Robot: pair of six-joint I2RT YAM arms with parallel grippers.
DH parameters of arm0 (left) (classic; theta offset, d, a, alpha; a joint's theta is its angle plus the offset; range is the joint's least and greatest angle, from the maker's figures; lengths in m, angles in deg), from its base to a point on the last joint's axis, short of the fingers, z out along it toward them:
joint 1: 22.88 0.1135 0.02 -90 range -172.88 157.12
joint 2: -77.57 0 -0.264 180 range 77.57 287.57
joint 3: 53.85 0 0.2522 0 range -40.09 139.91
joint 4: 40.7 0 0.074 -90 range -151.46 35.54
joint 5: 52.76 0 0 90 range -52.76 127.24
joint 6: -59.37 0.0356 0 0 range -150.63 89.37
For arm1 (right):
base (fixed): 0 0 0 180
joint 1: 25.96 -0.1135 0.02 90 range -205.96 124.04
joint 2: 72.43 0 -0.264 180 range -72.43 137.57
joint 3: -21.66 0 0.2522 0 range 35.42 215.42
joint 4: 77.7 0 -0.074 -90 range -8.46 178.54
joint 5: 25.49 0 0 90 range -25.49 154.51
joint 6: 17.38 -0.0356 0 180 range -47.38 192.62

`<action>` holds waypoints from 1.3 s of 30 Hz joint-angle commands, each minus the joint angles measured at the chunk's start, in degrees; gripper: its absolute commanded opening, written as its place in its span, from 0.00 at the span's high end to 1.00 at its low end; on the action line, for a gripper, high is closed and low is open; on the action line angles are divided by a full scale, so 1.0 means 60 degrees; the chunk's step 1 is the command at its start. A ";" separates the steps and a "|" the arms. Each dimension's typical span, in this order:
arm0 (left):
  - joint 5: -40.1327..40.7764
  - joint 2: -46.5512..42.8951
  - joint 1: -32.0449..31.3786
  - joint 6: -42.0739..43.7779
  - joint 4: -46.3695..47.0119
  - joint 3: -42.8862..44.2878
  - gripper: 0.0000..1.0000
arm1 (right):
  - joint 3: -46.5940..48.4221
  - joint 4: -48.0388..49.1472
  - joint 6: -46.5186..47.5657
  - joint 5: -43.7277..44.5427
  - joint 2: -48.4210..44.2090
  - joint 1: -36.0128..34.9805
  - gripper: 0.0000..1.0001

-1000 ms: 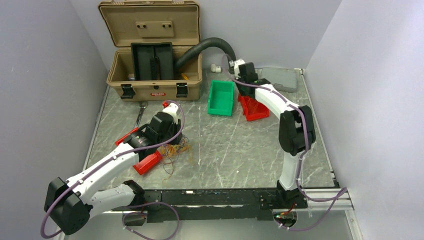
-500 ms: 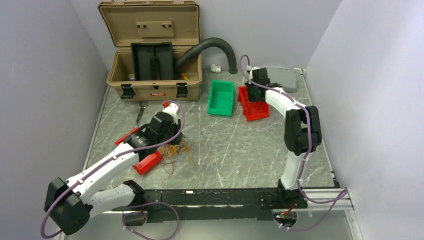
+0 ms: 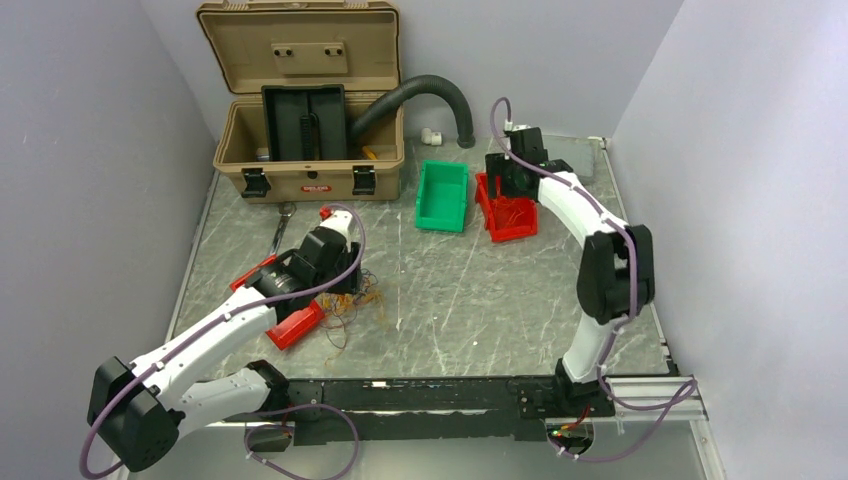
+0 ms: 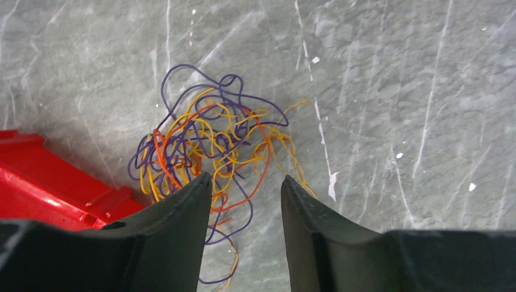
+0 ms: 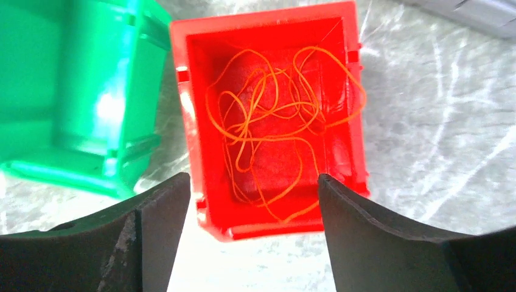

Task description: Untangle the cables

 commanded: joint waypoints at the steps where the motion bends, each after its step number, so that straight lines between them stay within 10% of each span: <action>1: 0.0568 -0.0190 0.0063 -0.0428 -0.0493 0.0314 0.46 | -0.0417 -0.0083 -0.0350 0.0454 -0.1743 -0.0521 0.18; 17: -0.0096 0.0518 0.1198 -0.0965 0.0015 -0.0644 0.29 | -0.5290 0.3484 -0.2712 -0.2406 -0.5160 -0.3792 0.19; 39: 0.0066 0.0703 0.1332 -0.1006 0.0584 -0.1032 0.44 | -0.4835 0.5868 -0.4487 -0.0909 -0.1335 -0.7268 0.42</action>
